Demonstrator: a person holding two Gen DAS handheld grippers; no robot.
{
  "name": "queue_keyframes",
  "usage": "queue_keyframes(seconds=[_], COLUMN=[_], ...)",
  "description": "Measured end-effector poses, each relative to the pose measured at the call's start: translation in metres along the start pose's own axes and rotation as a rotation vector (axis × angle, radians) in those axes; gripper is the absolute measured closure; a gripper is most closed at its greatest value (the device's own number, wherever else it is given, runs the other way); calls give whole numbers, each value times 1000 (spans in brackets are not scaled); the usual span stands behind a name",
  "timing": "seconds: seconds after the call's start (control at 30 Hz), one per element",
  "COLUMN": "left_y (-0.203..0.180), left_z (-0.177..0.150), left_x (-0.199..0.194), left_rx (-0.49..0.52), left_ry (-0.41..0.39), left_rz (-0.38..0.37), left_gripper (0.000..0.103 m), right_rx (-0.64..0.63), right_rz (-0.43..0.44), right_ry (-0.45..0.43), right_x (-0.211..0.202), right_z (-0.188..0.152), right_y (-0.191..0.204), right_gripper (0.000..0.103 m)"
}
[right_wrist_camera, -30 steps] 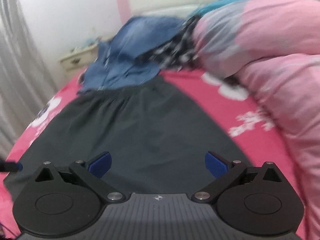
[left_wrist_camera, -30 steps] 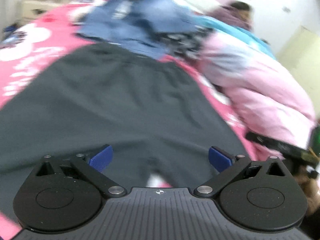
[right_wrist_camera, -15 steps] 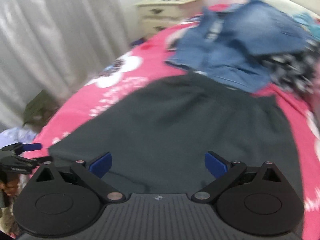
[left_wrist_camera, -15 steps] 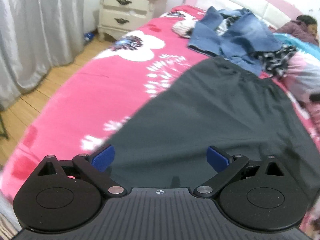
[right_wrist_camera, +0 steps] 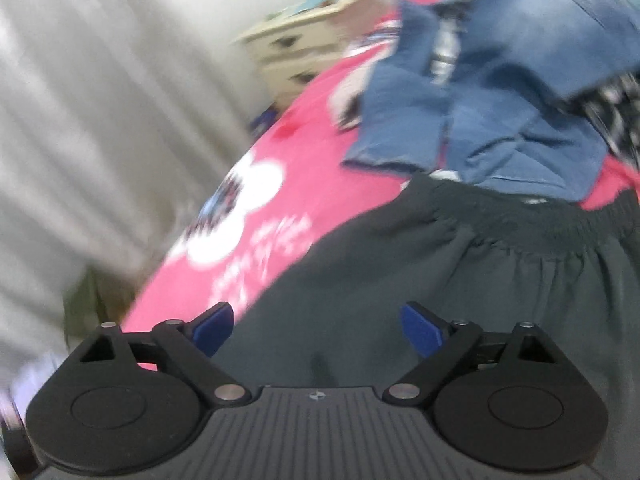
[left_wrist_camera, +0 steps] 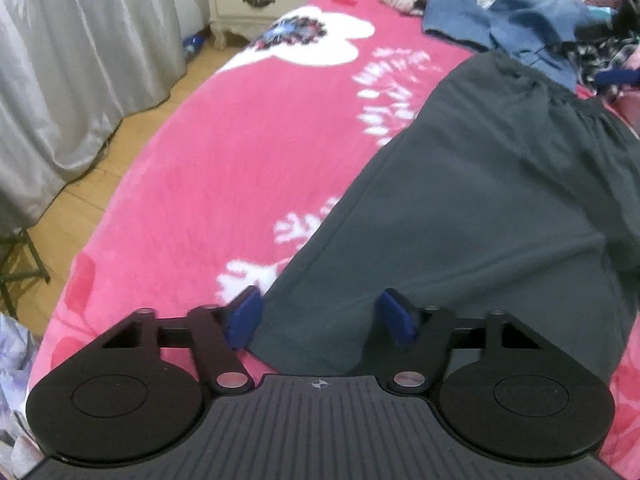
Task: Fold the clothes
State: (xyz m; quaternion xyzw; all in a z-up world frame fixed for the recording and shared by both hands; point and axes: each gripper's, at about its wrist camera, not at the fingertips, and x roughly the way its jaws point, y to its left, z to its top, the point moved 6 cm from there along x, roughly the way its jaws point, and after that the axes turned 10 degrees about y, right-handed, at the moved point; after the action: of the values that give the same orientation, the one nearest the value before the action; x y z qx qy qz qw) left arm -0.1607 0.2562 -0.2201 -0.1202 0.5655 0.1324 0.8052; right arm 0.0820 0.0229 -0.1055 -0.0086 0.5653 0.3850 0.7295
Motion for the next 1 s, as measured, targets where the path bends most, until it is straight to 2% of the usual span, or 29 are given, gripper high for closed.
queue_keyframes(seconds=[0.1, 0.17, 0.23, 0.27, 0.33, 0.43, 0.57, 0.8, 0.83, 0.9, 0.93, 1.0], left_y=[0, -2, -4, -5, -8, -13, -29, -89, -95, -97, -92, -72], left_z=[-3, -4, -5, -6, -7, -10, -21, -32, -32, -31, -30, -26], left_x=[1, 0, -1, -2, -4, -11, -31, -81, -86, -91, -89, -76], left_rx=[8, 19, 27, 35, 49, 78, 95, 177, 197, 235, 237, 223], left_ry=[4, -3, -11, -14, -13, -22, -11, -39, -49, -81, -99, -109], left_rz=[8, 17, 25, 21, -6, -61, -228, -608, -625, -581, -534, -374], left_gripper=[48, 53, 69, 74, 91, 103, 103, 103, 103, 103, 103, 102], right_rx=[124, 145, 153, 162, 207, 270, 321, 213, 214, 268, 291, 328], right_rz=[57, 44, 17, 0, -21, -53, -63, -148, -148, -126, -117, -103], right_ry=[38, 64, 85, 95, 119, 167, 215, 248, 251, 251, 254, 259], right_x=[16, 34, 55, 67, 89, 123, 151, 163, 162, 159, 158, 157], right_z=[24, 37, 47, 52, 60, 65, 64, 59, 59, 59, 60, 60], right_y=[-14, -14, -12, -11, -13, -17, -17, -9, -9, -14, -16, -20], right_gripper=[13, 14, 15, 17, 20, 25, 33, 43, 43, 43, 43, 40])
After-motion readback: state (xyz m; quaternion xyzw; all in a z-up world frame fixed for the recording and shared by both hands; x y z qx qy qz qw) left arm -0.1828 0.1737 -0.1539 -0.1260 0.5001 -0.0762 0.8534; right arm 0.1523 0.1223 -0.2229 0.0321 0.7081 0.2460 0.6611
